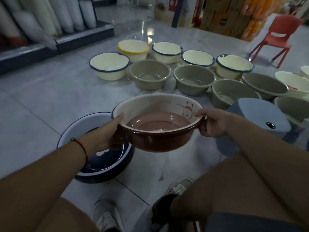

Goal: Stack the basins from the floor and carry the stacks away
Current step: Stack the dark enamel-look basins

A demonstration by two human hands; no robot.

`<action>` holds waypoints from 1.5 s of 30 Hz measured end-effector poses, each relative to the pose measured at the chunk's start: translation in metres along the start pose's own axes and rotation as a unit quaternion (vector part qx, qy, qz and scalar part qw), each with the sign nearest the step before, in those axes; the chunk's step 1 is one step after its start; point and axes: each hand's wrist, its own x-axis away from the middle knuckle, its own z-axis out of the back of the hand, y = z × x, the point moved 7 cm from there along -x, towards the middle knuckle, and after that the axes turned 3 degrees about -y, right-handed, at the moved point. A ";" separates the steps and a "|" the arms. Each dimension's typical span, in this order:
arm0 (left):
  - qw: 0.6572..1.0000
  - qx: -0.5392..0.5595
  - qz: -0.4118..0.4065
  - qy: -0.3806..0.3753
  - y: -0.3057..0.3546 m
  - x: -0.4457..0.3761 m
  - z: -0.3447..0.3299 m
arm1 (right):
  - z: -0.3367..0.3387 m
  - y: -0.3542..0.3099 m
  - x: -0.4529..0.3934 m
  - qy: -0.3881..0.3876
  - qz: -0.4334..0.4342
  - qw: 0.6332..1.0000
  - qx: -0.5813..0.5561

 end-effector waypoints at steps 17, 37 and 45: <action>0.964 0.165 -0.037 0.205 -0.092 0.085 0.163 | -0.225 0.015 -0.017 -0.016 0.101 0.962 0.252; 0.956 -0.210 -0.033 0.201 -0.121 -0.003 0.195 | -0.229 0.065 -0.143 0.021 0.104 0.880 0.462; 0.943 -0.315 -0.045 0.093 -0.100 -0.060 0.108 | -0.116 0.061 -0.137 0.127 0.113 0.868 0.467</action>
